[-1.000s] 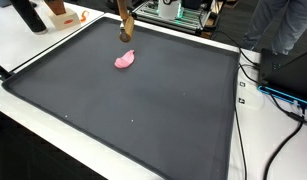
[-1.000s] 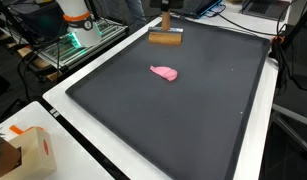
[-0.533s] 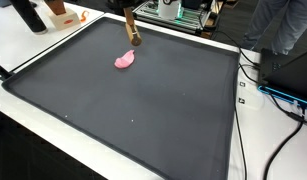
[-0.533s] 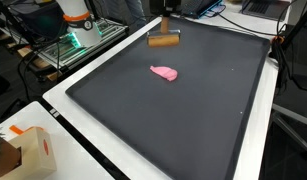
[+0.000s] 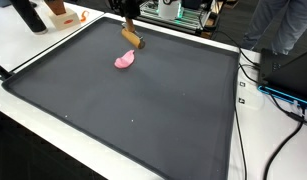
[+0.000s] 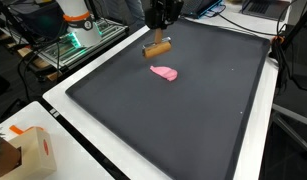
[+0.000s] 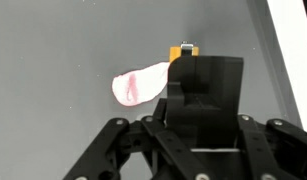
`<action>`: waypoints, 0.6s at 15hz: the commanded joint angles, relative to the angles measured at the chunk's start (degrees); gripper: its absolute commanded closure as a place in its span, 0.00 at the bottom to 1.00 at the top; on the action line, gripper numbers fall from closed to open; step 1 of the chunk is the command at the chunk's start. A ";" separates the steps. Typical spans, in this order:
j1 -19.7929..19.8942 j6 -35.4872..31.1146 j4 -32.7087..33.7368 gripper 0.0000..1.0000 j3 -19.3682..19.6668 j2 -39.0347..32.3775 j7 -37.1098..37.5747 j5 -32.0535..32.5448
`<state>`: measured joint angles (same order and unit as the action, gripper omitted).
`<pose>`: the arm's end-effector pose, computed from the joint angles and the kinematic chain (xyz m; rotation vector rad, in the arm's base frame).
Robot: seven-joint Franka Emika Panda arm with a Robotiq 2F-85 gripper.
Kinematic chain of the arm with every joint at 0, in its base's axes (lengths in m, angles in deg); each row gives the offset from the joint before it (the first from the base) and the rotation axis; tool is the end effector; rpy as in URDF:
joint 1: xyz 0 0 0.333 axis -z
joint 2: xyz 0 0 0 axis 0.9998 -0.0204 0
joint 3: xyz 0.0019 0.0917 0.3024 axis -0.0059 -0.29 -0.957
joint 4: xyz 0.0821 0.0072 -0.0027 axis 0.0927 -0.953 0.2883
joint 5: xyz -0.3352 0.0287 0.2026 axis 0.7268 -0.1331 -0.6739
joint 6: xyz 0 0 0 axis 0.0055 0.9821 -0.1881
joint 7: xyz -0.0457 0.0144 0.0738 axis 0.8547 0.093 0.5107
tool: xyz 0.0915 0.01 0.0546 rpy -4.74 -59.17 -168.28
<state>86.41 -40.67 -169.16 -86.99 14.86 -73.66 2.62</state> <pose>0.5280 0.0427 0.3819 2.5033 1.7347 -0.3151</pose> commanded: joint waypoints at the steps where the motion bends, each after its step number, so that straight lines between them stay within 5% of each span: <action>1: -0.22 -4.87 -4.27 0.76 -0.16 1.37 -6.54 3.14; 9: -0.17 -11.13 -7.76 0.76 0.04 -0.42 -8.29 5.99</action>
<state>86.28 -48.67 -175.11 -87.04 14.07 -82.25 6.36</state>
